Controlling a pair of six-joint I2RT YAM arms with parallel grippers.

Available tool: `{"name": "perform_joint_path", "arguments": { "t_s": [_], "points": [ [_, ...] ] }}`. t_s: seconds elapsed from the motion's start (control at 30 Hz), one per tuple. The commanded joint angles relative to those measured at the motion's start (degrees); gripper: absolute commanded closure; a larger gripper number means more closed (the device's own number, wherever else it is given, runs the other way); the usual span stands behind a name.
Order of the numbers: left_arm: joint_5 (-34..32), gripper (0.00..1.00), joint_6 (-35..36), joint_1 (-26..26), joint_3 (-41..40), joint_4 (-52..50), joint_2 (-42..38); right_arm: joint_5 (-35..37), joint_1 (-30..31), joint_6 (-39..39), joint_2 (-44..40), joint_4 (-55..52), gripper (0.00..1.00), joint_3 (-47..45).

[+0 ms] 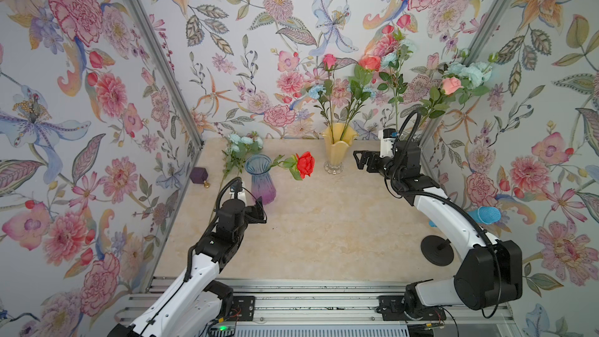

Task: Pick out blue flowers from the vase
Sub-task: Move the vase to the center of the board.

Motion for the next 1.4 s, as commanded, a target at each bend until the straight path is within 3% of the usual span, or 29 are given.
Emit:
{"name": "perform_joint_path", "arguments": {
  "t_s": [0.0,0.37,1.03,1.37],
  "points": [
    [2.4,0.14,-2.4,-0.2,-4.0,12.5,2.6,3.2,1.8,-2.1,0.7,-0.6,0.03,2.7],
    [8.2,0.15,-3.7,4.5,-2.8,26.8,23.0,5.0,3.1,-2.8,1.8,0.0,0.03,3.0],
    [15.3,0.18,-1.3,6.2,7.3,38.8,47.1,5.9,2.8,-0.1,3.6,-0.7,0.04,5.7],
    [19.3,0.2,-1.7,8.7,13.3,41.9,53.9,8.3,1.0,2.4,11.1,-6.2,0.05,13.8]
  ]
}}
